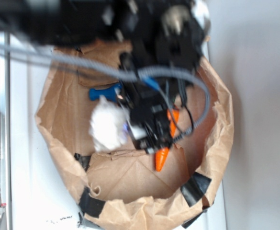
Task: Grab the white paper.
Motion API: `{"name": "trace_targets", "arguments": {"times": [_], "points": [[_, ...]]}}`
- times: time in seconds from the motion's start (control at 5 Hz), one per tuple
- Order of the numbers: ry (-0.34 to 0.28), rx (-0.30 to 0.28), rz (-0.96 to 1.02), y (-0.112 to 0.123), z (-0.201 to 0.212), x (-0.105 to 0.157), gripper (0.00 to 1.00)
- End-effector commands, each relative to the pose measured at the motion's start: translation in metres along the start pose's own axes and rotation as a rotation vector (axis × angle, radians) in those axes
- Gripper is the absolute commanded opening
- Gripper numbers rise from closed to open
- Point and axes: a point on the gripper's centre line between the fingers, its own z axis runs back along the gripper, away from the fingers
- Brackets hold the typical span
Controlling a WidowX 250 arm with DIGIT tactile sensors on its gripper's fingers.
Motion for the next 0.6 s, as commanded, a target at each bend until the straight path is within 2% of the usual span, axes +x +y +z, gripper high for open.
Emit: {"name": "trace_targets", "arguments": {"times": [0.0, 0.2, 0.4], "points": [[-0.197, 0.223, 0.076, -0.004, 0.055, -0.01, 0.0], [-0.212, 0.267, 0.113, 0.002, 0.069, -0.005, 0.0], [-0.214, 0.276, 0.106, 0.008, 0.071, -0.008, 0.0]]}}
